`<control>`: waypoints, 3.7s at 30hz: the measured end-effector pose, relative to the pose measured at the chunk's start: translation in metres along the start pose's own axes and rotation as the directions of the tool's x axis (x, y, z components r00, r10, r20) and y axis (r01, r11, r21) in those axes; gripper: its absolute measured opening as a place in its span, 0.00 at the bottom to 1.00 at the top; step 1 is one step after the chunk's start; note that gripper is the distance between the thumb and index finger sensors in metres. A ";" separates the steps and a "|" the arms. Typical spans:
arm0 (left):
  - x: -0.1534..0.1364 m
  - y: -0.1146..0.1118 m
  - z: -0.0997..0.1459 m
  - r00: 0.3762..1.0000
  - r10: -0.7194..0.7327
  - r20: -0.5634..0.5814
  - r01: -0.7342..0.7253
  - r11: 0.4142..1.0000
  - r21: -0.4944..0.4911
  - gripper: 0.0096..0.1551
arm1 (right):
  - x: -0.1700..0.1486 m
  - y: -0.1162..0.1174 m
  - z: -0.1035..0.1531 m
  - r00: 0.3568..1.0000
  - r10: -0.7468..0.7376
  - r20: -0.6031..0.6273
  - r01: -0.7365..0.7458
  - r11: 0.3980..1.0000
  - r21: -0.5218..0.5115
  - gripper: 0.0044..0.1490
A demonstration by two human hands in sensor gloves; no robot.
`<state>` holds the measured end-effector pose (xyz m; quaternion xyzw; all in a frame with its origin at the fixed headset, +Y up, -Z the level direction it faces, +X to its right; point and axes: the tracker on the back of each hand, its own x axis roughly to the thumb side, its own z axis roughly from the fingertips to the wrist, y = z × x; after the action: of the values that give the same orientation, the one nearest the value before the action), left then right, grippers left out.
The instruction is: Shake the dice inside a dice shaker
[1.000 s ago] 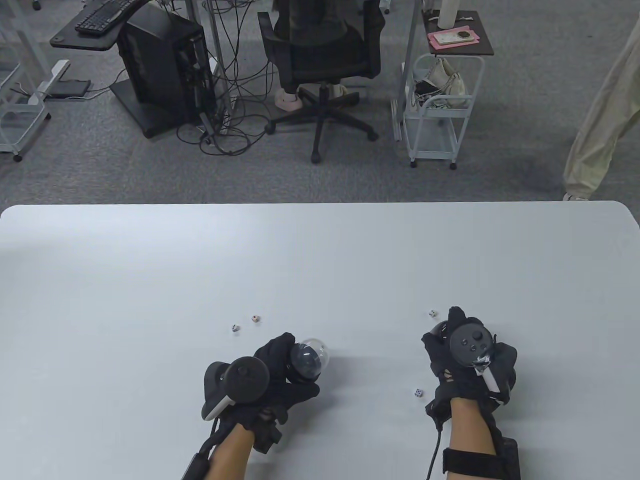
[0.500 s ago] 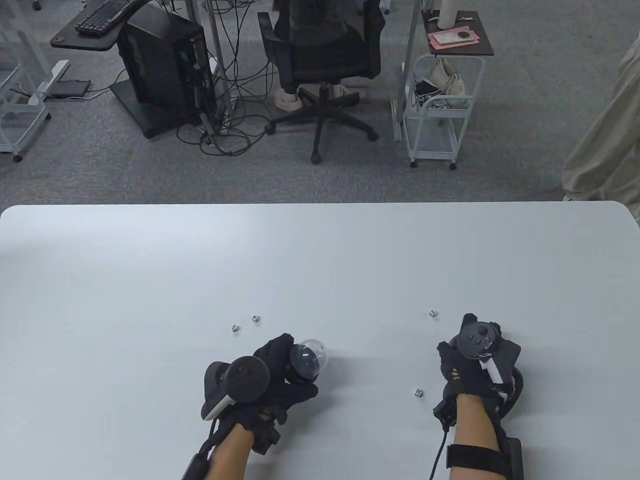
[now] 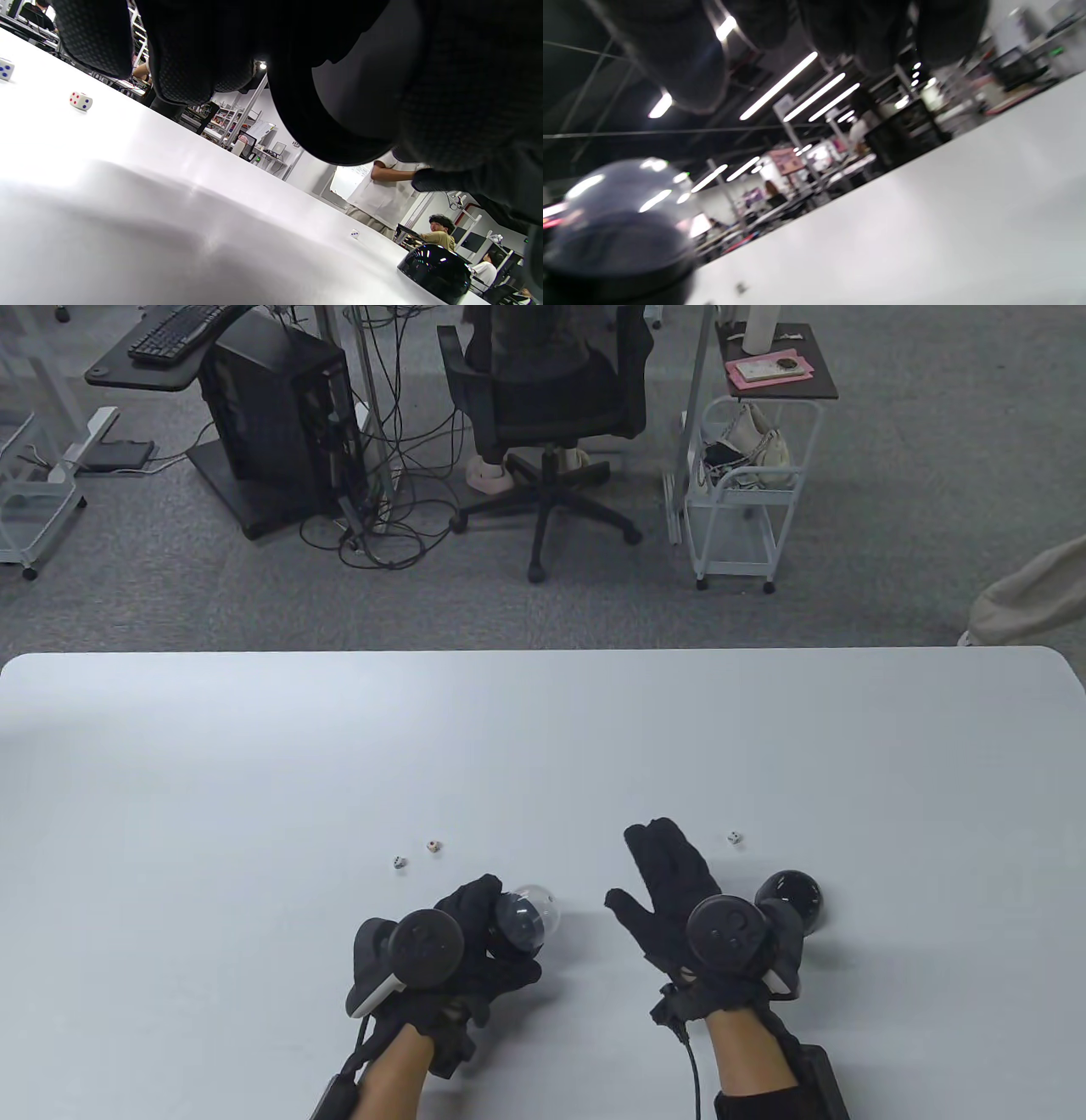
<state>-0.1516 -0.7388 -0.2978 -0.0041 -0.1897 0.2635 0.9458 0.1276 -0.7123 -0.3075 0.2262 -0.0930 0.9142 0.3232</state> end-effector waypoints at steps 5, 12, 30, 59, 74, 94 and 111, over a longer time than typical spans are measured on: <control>0.007 -0.005 -0.002 1.000 -0.011 0.023 0.012 1.000 -0.024 0.65 | 0.017 0.021 -0.003 0.995 -0.079 0.068 0.071 0.991 0.114 0.47; 0.012 -0.009 -0.003 0.999 -0.022 0.040 0.024 0.999 -0.042 0.65 | 0.023 0.036 -0.004 0.981 -0.178 0.080 0.159 0.966 0.205 0.48; 0.012 -0.009 -0.002 0.999 -0.009 0.037 0.010 0.999 -0.031 0.65 | 0.015 0.020 -0.005 0.963 -0.268 0.007 0.267 0.960 0.085 0.46; 0.006 -0.003 -0.002 1.000 -0.027 -0.003 0.027 1.000 -0.012 0.65 | -0.055 0.027 -0.026 0.781 0.490 -0.387 -0.308 0.842 0.444 0.42; 0.005 -0.001 -0.003 0.999 -0.026 -0.024 0.027 0.999 0.019 0.65 | -0.034 -0.033 0.015 0.894 0.408 -0.185 -0.358 0.899 0.253 0.43; 0.011 -0.016 -0.040 0.955 -0.112 -0.276 0.096 0.993 -0.072 0.65 | -0.042 -0.053 0.044 0.943 0.290 -0.164 -0.276 0.956 0.104 0.41; 0.024 -0.053 -0.068 0.919 -0.167 -0.357 0.119 0.981 -0.152 0.65 | -0.051 -0.061 0.047 0.946 0.254 -0.202 -0.241 0.967 0.084 0.41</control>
<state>-0.0812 -0.7664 -0.3467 -0.0999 -0.0254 0.1753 0.9791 0.2183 -0.7082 -0.2888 0.1237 -0.0592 0.9687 0.2071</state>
